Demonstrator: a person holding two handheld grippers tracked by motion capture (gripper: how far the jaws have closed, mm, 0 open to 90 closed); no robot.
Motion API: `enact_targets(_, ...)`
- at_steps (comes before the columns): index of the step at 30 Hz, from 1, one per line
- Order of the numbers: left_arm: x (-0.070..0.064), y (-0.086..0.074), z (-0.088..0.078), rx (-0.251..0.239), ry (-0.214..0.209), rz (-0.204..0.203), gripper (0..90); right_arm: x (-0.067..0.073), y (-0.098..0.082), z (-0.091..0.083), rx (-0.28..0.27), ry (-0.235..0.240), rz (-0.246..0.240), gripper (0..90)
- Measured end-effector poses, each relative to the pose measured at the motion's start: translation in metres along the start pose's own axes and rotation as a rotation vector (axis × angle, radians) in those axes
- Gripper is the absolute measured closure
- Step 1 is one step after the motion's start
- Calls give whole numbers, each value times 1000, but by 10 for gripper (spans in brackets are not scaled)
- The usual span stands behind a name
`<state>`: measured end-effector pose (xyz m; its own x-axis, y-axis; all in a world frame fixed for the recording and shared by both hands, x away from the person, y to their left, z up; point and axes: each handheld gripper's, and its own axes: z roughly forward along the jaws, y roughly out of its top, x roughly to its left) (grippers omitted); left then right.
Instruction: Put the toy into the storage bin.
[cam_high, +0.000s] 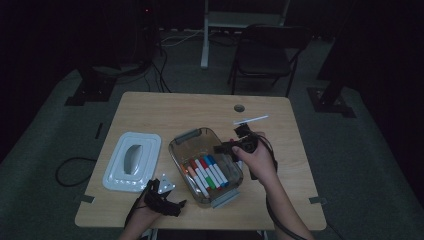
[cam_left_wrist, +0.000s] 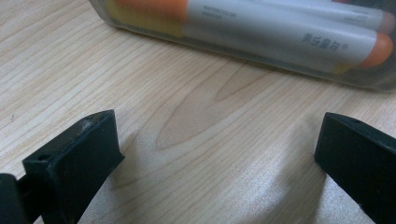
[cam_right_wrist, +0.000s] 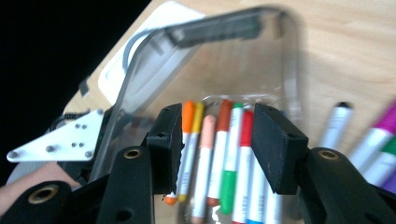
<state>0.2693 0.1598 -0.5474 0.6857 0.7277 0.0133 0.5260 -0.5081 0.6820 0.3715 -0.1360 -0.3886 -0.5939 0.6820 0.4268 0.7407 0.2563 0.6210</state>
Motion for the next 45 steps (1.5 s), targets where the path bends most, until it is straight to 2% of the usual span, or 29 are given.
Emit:
enact_targets(2,0,0,0,0,0,0,6,-14,-3,-14,-31,-17,27,529)
enact_targets(3,0,0,0,-1,1,0,6,-14,-3,-14,-31,-17,27,529)
enact_targets(6,0,0,0,-2,1,0,6,-29,-10,-24,-40,-43,52,534)
enact_targets(7,0,0,0,-2,1,0,6,-40,-15,-27,-39,-59,73,535)
enact_targets(8,0,0,0,-2,1,0,6,-40,-15,-27,-39,-59,73,535)
enact_targets(10,0,0,0,-2,1,0,6,-51,-22,-28,-33,-72,94,533)
enact_targets(12,0,0,0,-2,1,0,6,-61,-29,-27,-36,-74,115,530)
enact_targets(13,0,0,0,-1,0,-1,6,-72,-36,-24,-31,-100,128,529)
enact_targets(15,0,0,0,-1,0,-1,6,-76,-39,-21,-26,-109,136,527)
enact_targets(19,0,0,0,-1,0,-1,6,-96,-55,-4,26,-149,177,531)
enact_targets(21,0,0,0,-1,0,-1,6,-99,-58,0,31,-161,185,539)
enact_targets(24,0,0,0,-1,0,-1,6,-107,-67,19,71,-188,220,576)
enact_targets(25,0,0,0,0,0,-1,6,-107,-67,19,71,-188,220,576)
enact_targets(32,0,0,0,-1,0,-1,6,-112,-73,49,131,-230,257,605)
enact_targets(39,0,0,0,-1,0,-1,6,-115,-76,51,141,-274,282,660)
enact_targets(40,0,0,0,-2,0,-1,6,-116,-76,50,142,-283,282,681)
enact_targets(41,0,0,0,-2,0,-1,6,-117,-78,48,143,-299,292,753)
enact_targets(42,0,0,0,-2,0,-1,6,-117,-78,48,143,-299,292,753)
enact_targets(45,0,0,0,-2,0,-1,6,-121,-80,45,127,-308,330,765)
